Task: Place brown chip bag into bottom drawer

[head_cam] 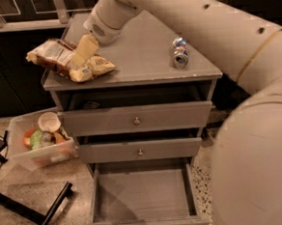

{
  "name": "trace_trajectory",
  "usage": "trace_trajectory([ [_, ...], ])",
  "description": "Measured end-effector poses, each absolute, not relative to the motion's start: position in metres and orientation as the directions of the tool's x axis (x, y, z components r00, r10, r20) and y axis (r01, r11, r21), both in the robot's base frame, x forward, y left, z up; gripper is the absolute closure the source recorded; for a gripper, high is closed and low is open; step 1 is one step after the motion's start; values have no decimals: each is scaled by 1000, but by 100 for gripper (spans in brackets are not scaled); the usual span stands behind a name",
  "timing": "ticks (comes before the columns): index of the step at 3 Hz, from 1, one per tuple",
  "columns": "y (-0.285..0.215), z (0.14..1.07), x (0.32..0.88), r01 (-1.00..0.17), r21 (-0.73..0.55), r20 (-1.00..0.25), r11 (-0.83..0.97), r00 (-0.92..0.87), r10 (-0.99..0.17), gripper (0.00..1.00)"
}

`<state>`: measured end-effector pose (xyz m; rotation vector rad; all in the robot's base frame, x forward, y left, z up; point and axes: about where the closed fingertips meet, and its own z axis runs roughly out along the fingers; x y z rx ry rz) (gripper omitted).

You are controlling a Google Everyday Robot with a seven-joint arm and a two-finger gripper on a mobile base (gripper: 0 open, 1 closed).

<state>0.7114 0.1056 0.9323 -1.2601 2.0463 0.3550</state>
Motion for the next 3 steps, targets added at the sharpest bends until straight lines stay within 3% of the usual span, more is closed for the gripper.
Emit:
trace_trajectory([
  [3,117,895,784,-768,-63,-642,637,-457,-616,0],
])
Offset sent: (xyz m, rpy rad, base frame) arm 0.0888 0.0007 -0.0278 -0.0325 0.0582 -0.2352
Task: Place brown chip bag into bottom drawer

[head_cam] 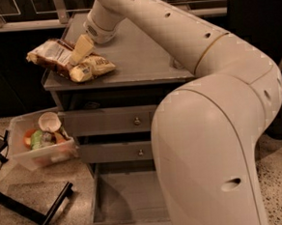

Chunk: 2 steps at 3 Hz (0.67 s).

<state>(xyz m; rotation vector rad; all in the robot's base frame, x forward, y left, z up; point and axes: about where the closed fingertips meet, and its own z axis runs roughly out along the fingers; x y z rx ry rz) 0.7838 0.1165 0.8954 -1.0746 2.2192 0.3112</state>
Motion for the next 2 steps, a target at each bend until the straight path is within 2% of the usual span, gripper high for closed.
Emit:
trace_trajectory([
  [2,125,913,779,-770,-31,-670,638,-458,-584,0],
])
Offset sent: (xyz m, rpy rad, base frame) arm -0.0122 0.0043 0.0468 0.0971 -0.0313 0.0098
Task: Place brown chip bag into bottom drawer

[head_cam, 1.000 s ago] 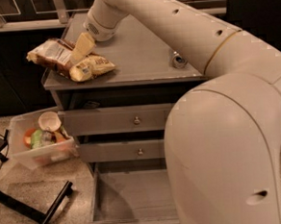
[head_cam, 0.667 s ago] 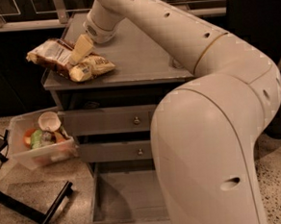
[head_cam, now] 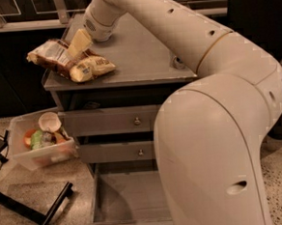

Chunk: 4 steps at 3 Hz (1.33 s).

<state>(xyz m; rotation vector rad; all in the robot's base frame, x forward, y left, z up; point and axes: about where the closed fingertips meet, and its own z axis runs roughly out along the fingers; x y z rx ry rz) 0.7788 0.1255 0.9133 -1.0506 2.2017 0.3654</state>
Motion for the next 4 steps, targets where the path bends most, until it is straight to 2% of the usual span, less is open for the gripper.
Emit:
trace_trajectory([
  [1,130,932,773,-795,-22,-706,607,-417,-572,0],
  [3,189,934,758,-894,46,-746,445,-327,-580,0],
  [4,217,917,753,-917,85,-727,391,-325,-605,0],
])
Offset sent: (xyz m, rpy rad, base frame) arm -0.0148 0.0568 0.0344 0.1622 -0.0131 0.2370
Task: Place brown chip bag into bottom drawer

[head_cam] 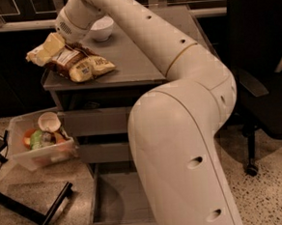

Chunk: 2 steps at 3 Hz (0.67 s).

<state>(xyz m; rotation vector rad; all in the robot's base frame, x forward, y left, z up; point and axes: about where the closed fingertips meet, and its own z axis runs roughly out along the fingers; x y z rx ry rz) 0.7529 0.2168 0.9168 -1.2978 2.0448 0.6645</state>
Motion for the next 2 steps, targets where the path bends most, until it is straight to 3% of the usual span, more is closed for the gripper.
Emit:
trace_trajectory([
  [1,232,876,759,-906,134,-676,401,-379,-632,0],
  [2,232,848,770,-882,139,-622,450,-431,-654,6],
])
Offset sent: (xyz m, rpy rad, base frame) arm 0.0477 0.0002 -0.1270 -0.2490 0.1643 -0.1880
